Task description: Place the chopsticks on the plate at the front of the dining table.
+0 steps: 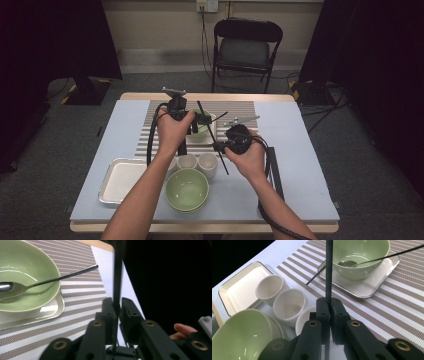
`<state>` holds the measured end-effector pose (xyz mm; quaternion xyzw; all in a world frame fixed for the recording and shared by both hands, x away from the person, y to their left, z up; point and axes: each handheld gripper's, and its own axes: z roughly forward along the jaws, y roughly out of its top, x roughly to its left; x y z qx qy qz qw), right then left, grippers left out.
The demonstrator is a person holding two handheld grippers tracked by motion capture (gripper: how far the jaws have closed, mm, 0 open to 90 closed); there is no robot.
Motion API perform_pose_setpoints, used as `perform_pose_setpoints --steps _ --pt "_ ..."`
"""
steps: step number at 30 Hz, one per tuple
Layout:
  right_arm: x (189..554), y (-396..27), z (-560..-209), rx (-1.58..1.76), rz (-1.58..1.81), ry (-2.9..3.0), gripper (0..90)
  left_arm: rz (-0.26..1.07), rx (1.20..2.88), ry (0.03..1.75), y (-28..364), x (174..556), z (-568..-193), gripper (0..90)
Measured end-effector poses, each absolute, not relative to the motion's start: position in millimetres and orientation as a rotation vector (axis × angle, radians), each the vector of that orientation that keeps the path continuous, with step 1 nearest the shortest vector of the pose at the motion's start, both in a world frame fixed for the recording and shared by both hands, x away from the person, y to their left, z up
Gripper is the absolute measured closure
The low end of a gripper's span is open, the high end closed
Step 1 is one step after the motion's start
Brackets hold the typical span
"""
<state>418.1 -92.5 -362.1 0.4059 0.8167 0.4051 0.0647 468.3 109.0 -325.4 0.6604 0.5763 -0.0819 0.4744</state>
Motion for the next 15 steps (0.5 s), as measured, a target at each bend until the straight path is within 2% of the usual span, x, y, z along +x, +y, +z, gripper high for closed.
perform_pose_setpoints --steps 15 --pt "424.6 -93.3 -353.5 1.314 1.273 2.425 86.5 -0.198 1.690 1.353 97.8 459.1 -337.1 81.5"
